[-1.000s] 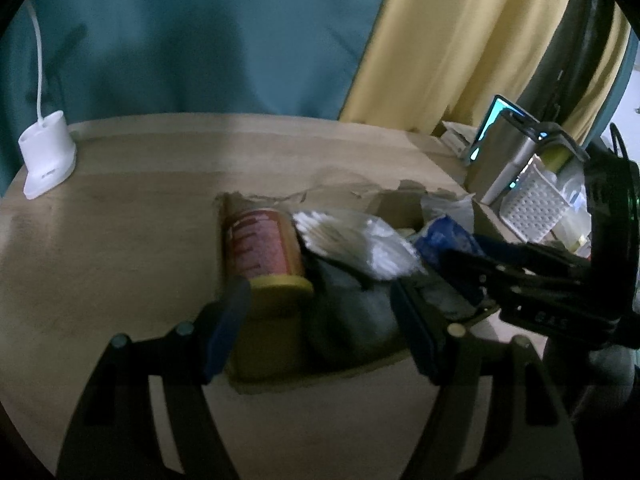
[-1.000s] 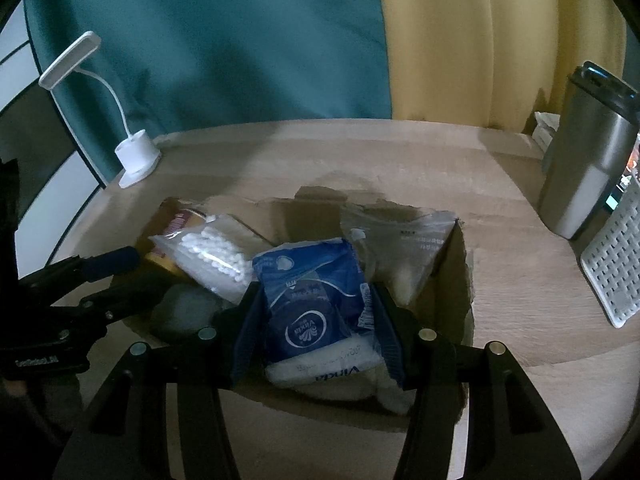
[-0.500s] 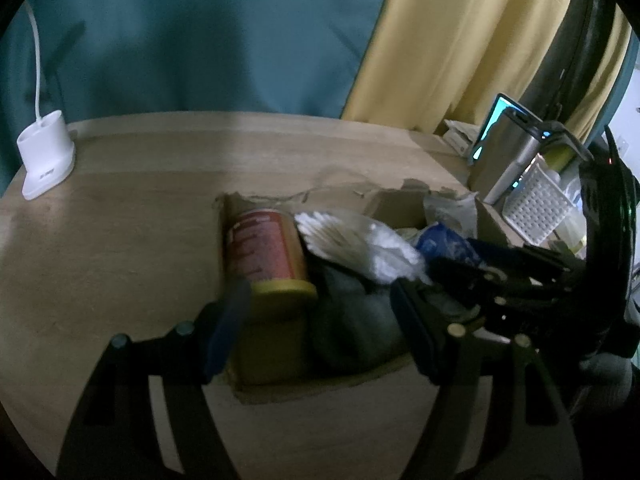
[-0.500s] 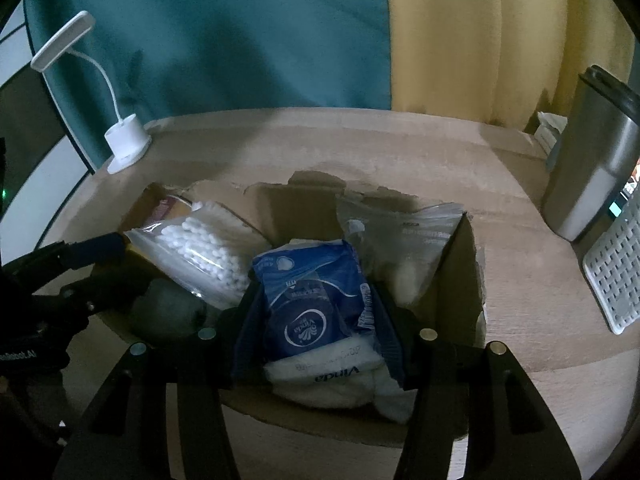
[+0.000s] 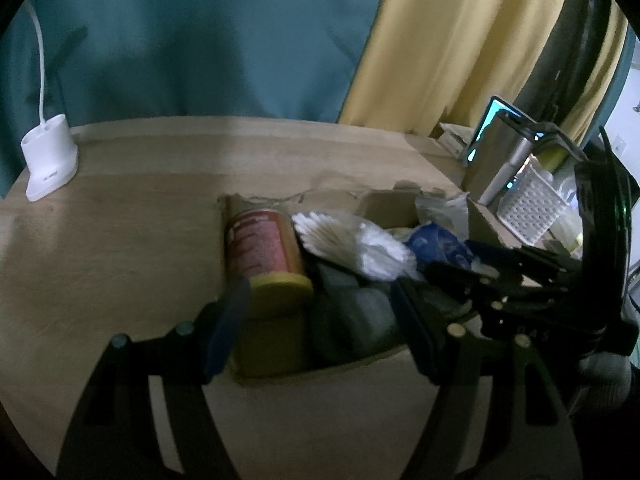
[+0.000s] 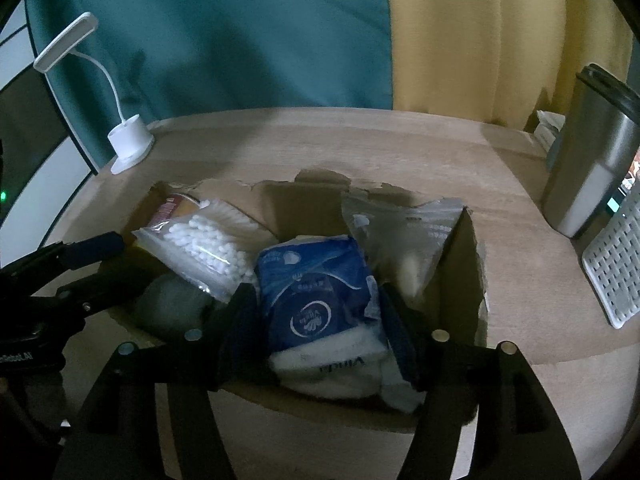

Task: Organize objects
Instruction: 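Lower the blue packet into the box and open the right tool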

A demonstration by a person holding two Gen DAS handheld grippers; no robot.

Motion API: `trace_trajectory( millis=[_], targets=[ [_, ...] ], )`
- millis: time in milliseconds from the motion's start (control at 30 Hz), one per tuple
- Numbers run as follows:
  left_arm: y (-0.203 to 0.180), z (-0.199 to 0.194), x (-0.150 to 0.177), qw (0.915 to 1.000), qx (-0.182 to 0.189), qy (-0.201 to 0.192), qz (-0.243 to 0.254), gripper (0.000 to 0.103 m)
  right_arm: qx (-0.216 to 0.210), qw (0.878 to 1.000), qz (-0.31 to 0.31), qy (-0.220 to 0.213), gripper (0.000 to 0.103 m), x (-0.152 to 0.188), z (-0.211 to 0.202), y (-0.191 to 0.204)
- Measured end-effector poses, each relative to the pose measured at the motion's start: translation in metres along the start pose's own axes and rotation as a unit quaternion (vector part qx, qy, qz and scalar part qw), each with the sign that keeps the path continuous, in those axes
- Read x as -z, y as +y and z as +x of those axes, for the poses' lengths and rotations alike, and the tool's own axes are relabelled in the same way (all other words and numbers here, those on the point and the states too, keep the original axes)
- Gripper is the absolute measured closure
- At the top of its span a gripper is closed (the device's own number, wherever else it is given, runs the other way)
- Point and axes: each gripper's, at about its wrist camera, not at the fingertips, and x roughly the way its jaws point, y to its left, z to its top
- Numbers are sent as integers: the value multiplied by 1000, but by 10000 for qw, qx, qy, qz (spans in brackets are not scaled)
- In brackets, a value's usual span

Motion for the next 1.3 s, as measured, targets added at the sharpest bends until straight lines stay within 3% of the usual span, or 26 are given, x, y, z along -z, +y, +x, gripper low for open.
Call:
trace_trajectory(
  millis=[1300],
  targets=[
    [-21,-49,20,9993,29,-320,179,29,85,9992,-27,-397,37,25,-58,10]
  ],
)
